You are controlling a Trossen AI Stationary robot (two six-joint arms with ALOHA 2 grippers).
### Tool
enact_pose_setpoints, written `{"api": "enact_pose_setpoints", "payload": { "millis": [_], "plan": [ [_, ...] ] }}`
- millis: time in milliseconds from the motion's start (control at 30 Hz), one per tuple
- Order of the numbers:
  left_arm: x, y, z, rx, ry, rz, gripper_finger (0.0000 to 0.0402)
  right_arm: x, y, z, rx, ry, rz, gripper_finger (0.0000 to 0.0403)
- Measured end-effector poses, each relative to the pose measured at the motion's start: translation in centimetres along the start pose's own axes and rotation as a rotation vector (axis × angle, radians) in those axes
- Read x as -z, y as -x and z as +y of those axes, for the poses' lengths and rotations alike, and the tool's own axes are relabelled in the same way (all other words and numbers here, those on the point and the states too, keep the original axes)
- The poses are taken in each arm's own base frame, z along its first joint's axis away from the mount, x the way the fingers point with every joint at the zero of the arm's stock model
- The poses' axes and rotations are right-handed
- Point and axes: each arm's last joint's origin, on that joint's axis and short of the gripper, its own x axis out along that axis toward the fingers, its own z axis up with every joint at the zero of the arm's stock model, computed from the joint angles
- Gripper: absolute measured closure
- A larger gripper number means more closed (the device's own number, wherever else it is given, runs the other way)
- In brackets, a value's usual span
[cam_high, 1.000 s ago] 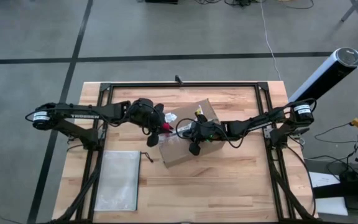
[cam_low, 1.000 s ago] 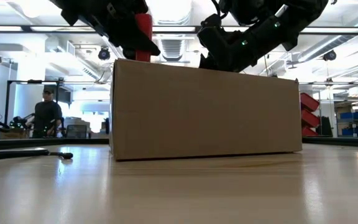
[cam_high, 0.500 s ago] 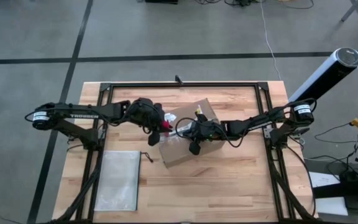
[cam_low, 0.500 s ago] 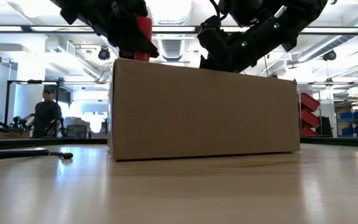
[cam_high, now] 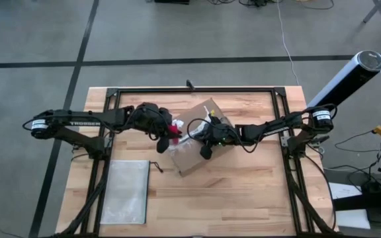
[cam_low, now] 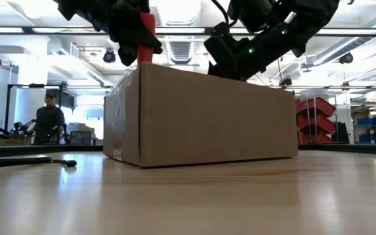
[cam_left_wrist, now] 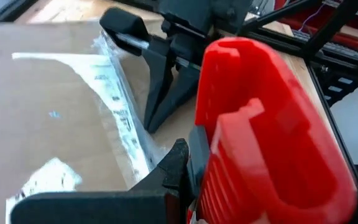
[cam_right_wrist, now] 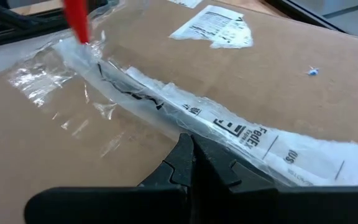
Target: Unpack boxes
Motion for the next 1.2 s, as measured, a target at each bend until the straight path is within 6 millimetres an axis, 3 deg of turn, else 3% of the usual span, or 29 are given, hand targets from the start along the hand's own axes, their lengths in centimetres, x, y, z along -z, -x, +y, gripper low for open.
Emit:
{"api": "enact_pose_setpoints", "payload": {
  "millis": [367, 1200],
  "plan": [
    [0.1, 0.2, 0.1, -0.043, 0.031, 0.001, 0.0369, -0.1, 0.0, -0.2, 0.004, -0.004, -0.005, 0.0403],
    [2.0, -1.5, 0.8, -0.093, 0.068, 0.065, 0.0369, 0.0, -0.1, -0.1, -0.003, -0.002, 0.003, 0.0403]
  ]
}}
